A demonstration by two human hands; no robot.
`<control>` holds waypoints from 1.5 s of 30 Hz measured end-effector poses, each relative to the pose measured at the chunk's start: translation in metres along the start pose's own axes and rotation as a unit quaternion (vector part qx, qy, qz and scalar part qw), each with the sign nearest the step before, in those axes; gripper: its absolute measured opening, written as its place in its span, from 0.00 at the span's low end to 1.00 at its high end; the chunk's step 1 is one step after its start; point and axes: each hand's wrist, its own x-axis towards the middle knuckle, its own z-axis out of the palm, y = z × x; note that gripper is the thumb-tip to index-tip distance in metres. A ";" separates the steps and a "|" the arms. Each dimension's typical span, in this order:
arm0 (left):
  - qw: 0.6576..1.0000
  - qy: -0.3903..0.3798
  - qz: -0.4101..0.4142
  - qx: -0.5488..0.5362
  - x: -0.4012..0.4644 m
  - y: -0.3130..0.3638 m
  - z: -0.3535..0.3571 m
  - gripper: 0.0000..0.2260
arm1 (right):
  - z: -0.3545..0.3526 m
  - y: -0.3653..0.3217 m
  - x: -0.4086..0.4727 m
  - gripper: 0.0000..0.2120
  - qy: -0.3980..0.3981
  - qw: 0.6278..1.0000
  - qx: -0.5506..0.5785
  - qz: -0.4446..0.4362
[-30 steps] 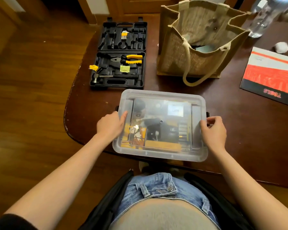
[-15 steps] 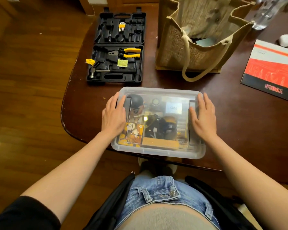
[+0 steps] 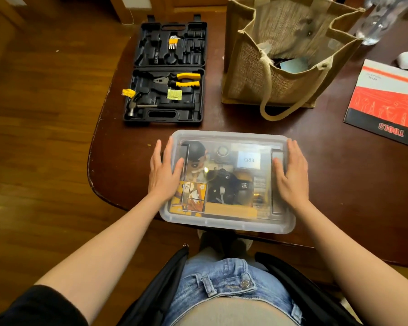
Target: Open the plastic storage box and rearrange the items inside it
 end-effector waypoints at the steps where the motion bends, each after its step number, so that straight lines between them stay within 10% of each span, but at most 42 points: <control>1: 0.998 0.003 -0.039 -0.052 -0.001 0.000 -0.001 0.30 | -0.001 0.003 -0.001 0.28 0.012 0.999 0.033 0.031; 7: 0.931 -0.031 -0.268 -0.247 0.000 -0.003 -0.013 0.39 | -0.007 0.015 -0.013 0.36 -0.063 0.948 0.163 0.266; 19: 0.970 0.004 -0.155 -0.189 -0.002 -0.008 -0.019 0.14 | -0.024 0.010 -0.022 0.20 0.028 0.973 0.126 0.190; 26: 0.845 -0.109 -0.303 -0.428 0.009 -0.010 -0.027 0.24 | -0.027 0.016 -0.012 0.18 -0.012 0.823 0.391 0.413; 45: 0.850 -0.103 -0.322 -0.404 0.023 -0.003 -0.011 0.29 | -0.009 0.007 0.016 0.24 -0.057 0.845 0.308 0.434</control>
